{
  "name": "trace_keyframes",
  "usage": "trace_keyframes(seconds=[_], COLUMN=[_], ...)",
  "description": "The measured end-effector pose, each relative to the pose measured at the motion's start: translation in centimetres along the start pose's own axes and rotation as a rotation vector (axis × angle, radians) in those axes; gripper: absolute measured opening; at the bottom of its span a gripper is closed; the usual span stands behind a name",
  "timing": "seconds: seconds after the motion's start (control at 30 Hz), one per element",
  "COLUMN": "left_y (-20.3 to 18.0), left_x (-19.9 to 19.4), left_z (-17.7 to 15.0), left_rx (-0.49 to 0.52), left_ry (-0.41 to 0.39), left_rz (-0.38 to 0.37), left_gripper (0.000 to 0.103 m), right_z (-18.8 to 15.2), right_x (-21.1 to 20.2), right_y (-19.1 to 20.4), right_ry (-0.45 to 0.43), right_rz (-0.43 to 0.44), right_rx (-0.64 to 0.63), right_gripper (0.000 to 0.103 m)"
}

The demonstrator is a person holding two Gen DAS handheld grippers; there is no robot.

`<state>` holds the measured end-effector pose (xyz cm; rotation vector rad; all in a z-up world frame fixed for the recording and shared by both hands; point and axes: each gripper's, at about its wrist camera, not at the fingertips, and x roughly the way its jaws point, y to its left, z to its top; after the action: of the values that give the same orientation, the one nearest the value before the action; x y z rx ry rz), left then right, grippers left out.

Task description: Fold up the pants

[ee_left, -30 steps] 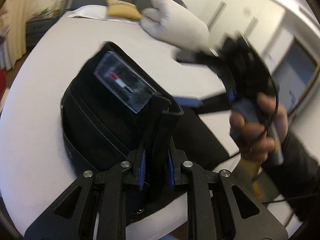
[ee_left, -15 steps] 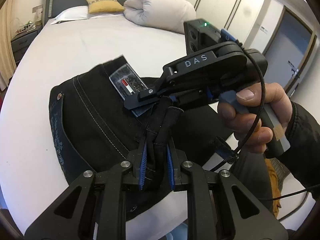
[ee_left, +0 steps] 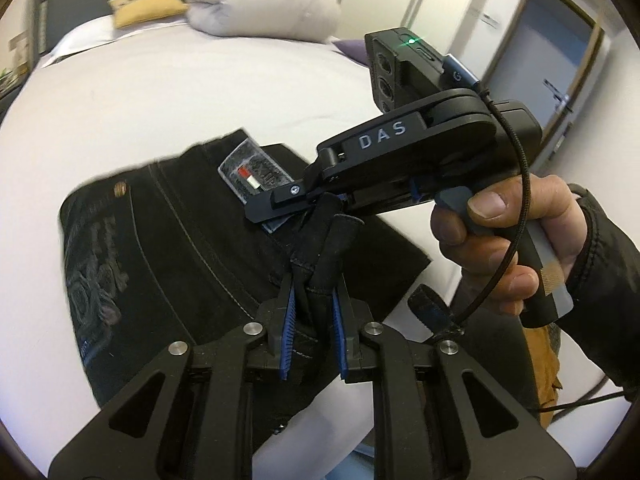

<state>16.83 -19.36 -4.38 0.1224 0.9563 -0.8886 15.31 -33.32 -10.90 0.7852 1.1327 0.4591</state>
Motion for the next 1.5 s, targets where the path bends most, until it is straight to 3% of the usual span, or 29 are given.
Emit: trace_keyframes(seconds=[0.27, 0.73, 1.0, 1.13, 1.33, 1.43, 1.5], left_y=[-1.3, -1.0, -0.3, 1.5, 7.8, 10.4, 10.6], left_x=[4.4, 8.6, 6.7, 2.5, -0.3, 0.1, 0.8], left_z=[3.5, 2.3, 3.2, 3.6, 2.8, 2.7, 2.0], left_rx=[0.048, 0.065, 0.037, -0.008, -0.134, -0.187, -0.182], left_ry=[0.026, 0.083, 0.103, 0.069, 0.025, 0.018, 0.021], left_rz=[-0.034, -0.046, -0.090, -0.103, -0.022, 0.009, 0.035], left_gripper=[0.015, 0.015, 0.020, 0.020, 0.024, 0.024, 0.024], right_z=[1.3, 0.5, -0.3, -0.6, -0.8, -1.3, -1.7], right_x=[-3.3, -2.9, -3.5, -4.4, -8.4, -8.8, -7.5], right_y=[-2.5, -6.2, -7.3, -7.3, -5.1, -2.3, -0.3], right_ry=[-0.030, -0.039, -0.092, -0.122, -0.202, -0.213, -0.169], right_rz=[-0.040, -0.038, -0.009, -0.028, -0.228, -0.177, -0.183], right_rx=[0.011, 0.077, 0.132, 0.151, 0.117, 0.047, -0.026], right_gripper=[0.016, 0.016, 0.018, 0.024, 0.028, 0.028, 0.028])
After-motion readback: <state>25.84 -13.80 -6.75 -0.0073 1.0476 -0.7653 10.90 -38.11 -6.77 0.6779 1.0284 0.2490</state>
